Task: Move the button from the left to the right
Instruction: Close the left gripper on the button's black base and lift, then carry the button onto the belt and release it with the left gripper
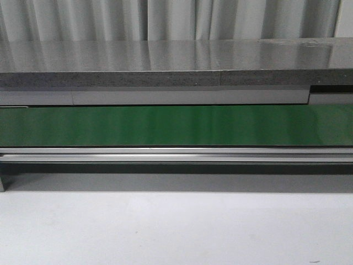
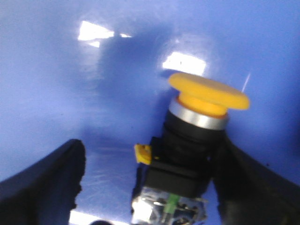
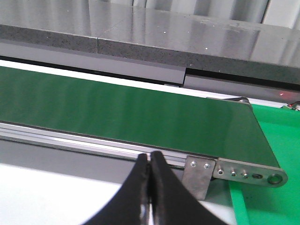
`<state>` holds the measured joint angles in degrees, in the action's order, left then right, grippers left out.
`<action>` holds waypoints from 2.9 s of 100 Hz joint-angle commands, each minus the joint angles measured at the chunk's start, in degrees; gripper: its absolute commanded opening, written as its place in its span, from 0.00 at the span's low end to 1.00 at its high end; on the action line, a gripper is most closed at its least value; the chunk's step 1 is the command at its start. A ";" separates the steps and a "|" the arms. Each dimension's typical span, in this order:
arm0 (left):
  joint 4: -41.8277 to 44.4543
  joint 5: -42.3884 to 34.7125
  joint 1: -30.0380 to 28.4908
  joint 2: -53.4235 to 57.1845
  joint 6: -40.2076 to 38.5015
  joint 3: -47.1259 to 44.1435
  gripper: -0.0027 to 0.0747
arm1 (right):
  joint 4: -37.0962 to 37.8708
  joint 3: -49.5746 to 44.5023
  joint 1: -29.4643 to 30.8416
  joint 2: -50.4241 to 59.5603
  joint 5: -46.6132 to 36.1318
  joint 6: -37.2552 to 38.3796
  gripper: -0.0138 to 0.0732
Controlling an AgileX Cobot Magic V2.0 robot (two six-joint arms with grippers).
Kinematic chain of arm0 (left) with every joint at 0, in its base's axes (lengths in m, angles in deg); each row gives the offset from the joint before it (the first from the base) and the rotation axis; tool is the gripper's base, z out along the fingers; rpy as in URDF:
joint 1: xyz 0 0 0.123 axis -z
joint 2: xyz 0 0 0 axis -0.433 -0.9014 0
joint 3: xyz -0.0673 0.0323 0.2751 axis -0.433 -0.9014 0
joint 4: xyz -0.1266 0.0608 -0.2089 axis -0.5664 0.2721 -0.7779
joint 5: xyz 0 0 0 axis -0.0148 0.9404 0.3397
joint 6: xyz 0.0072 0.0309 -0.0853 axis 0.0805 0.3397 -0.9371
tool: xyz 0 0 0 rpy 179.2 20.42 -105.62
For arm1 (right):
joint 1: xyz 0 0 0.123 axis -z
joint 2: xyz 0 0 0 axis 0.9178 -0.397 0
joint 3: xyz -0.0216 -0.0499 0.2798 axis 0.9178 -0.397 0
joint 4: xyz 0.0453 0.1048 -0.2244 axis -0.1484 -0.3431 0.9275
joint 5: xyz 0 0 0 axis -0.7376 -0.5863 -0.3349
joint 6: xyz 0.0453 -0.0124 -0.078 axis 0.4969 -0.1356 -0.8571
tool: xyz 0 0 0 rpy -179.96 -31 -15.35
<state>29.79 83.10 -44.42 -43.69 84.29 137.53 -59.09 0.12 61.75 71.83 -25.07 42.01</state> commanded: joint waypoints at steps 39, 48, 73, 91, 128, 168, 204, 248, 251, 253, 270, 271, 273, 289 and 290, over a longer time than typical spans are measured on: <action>-1.12 5.64 -0.13 3.66 0.02 6.24 0.04 | 0.55 0.00 -0.01 0.83 -4.25 0.01 0.08; -2.35 6.45 -0.13 5.76 0.02 7.68 0.04 | 0.55 0.00 -0.01 0.83 -4.25 0.01 0.08; -11.92 7.48 0.64 11.86 4.65 8.39 0.04 | 0.55 0.00 -0.01 0.83 -4.25 0.01 0.08; -13.79 8.56 4.22 12.67 5.53 8.39 0.04 | 0.55 0.00 -0.01 0.83 -4.25 0.01 0.08; -13.79 6.86 11.87 12.67 5.53 8.28 0.04 | 0.55 0.00 -0.01 0.83 -4.25 0.01 0.08; -13.36 7.44 12.06 12.57 5.53 8.10 0.43 | 0.55 0.00 -0.01 0.83 -4.25 0.01 0.08; -13.36 8.35 12.06 12.57 5.53 8.10 0.60 | 0.55 0.00 -0.01 0.83 -4.25 0.01 0.08; -14.86 5.82 12.06 21.11 5.77 8.10 0.60 | 0.55 0.00 -0.01 0.83 -4.25 0.01 0.08; -14.86 5.73 12.17 22.20 6.01 8.10 0.60 | 0.55 0.00 -0.01 0.83 -4.25 0.01 0.08; -14.86 5.58 12.17 23.06 6.47 8.10 0.60 | 0.55 0.00 -0.01 0.83 -4.25 0.01 0.08; -14.63 1.89 13.79 32.13 7.48 4.09 0.60 | 0.55 0.00 -0.01 0.83 -4.25 0.01 0.08; -14.63 1.34 13.89 32.58 7.48 3.79 0.60 | 0.55 0.00 -0.01 0.83 -4.25 0.01 0.08; -14.63 0.78 14.17 33.94 7.48 2.80 0.60 | 0.55 0.00 -0.01 0.83 -4.25 0.01 0.08; -14.40 -7.50 16.53 45.35 8.54 -7.08 0.60 | 0.55 0.00 -0.01 0.83 -4.25 0.01 0.08; -14.40 -8.22 16.66 45.84 8.68 -8.03 0.60 | 0.55 0.00 -0.01 0.83 -4.25 0.01 0.08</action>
<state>16.64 82.04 -29.02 -4.04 92.10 132.29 -59.09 0.12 61.75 71.83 -25.07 42.01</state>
